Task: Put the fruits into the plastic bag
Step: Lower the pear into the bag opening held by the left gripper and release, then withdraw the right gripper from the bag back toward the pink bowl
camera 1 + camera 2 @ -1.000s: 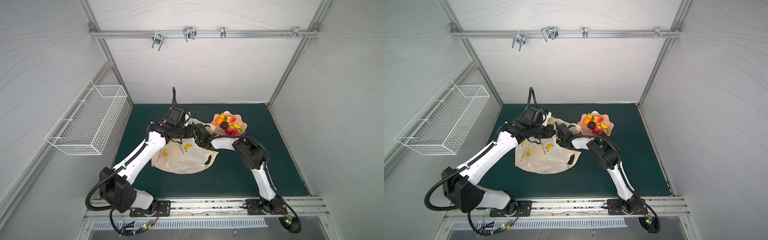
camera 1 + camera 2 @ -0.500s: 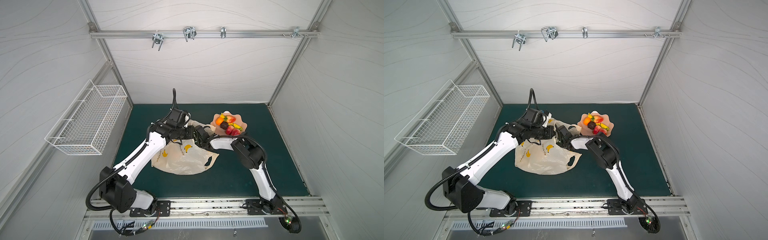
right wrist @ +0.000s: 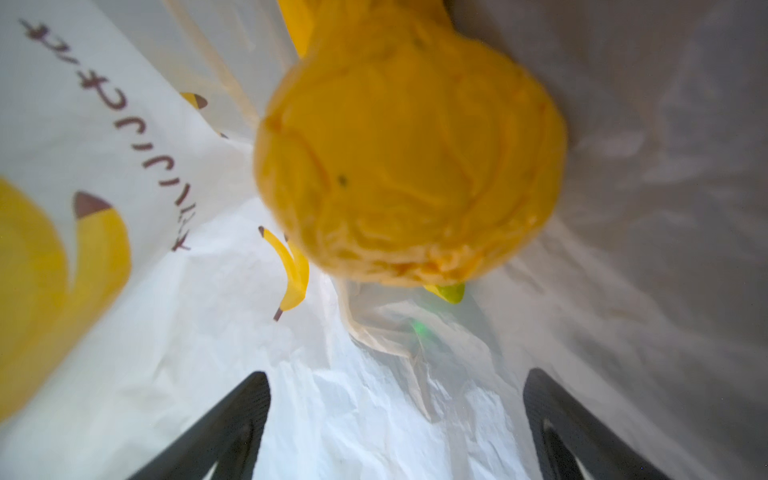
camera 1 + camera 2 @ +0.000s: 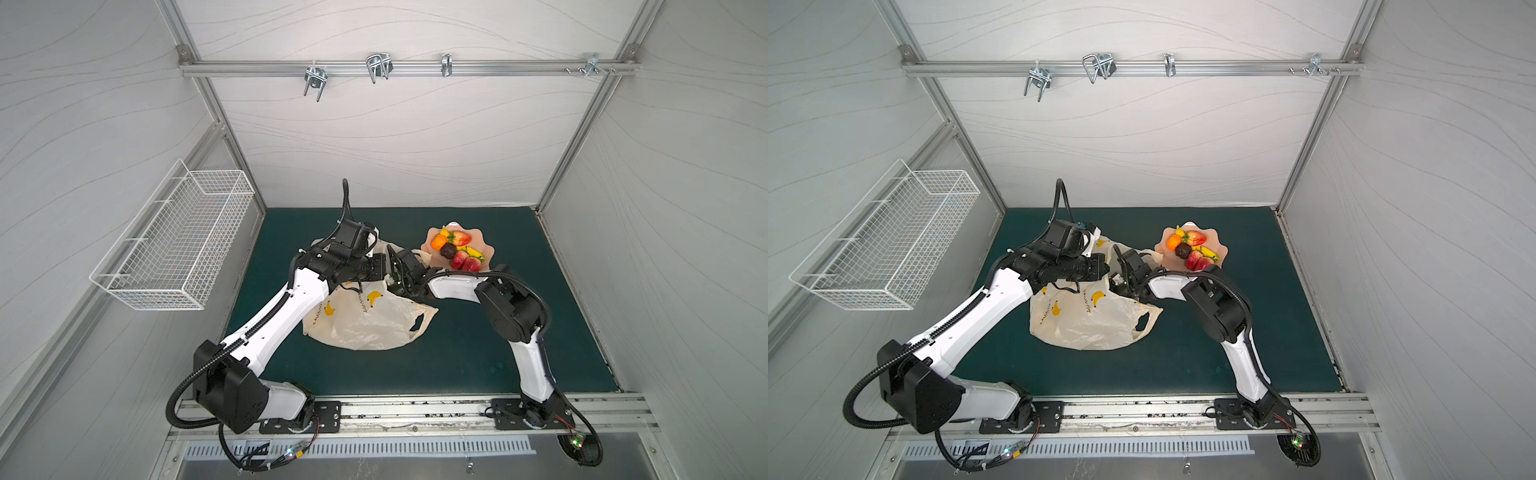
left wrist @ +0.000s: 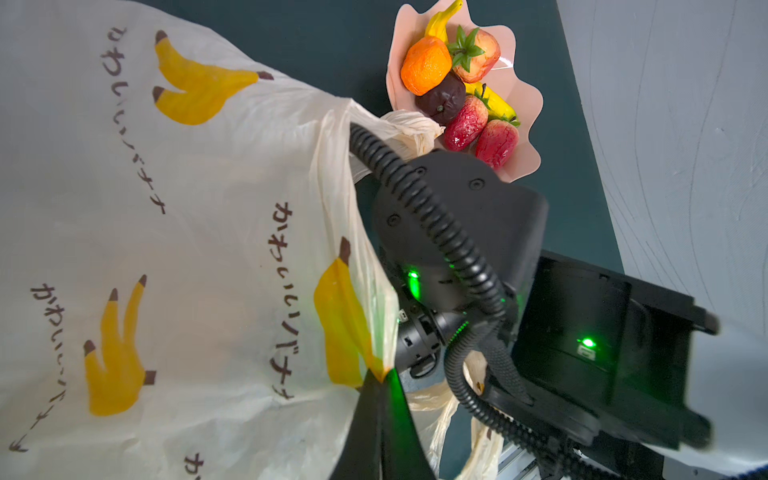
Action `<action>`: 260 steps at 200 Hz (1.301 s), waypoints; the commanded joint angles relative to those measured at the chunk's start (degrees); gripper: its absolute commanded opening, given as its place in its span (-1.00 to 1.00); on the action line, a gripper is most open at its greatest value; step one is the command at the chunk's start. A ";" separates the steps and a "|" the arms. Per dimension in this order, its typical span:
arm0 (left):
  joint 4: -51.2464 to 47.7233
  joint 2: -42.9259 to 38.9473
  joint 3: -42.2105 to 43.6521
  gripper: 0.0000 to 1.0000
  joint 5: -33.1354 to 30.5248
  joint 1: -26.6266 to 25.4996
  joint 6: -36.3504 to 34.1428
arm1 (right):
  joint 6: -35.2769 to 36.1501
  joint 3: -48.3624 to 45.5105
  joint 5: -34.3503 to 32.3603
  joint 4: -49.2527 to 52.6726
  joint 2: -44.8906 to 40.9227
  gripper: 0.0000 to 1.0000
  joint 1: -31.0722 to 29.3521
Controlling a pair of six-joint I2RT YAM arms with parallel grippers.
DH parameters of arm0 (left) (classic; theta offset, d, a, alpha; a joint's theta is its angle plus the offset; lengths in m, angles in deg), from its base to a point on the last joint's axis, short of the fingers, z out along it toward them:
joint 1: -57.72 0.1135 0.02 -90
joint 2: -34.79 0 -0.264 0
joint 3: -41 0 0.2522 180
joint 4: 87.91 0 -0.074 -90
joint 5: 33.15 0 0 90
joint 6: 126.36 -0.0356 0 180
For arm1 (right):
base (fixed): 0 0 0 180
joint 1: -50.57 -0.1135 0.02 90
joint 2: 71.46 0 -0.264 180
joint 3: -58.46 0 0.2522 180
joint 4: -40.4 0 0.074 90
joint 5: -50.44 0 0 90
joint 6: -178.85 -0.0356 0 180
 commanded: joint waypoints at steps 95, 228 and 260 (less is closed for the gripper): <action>1.65 -2.10 1.25 -1.00 -2.07 -0.08 0.62 | 0.48 -10.83 -3.33 1.41 -11.94 0.97 4.81; 3.01 -3.24 2.39 -1.00 -3.06 -0.05 0.09 | 6.48 -13.23 -6.76 10.73 -23.20 0.98 12.82; 3.43 -3.33 2.62 -1.00 -3.29 -0.05 0.10 | 8.00 -13.00 -6.77 13.47 -26.07 0.98 15.41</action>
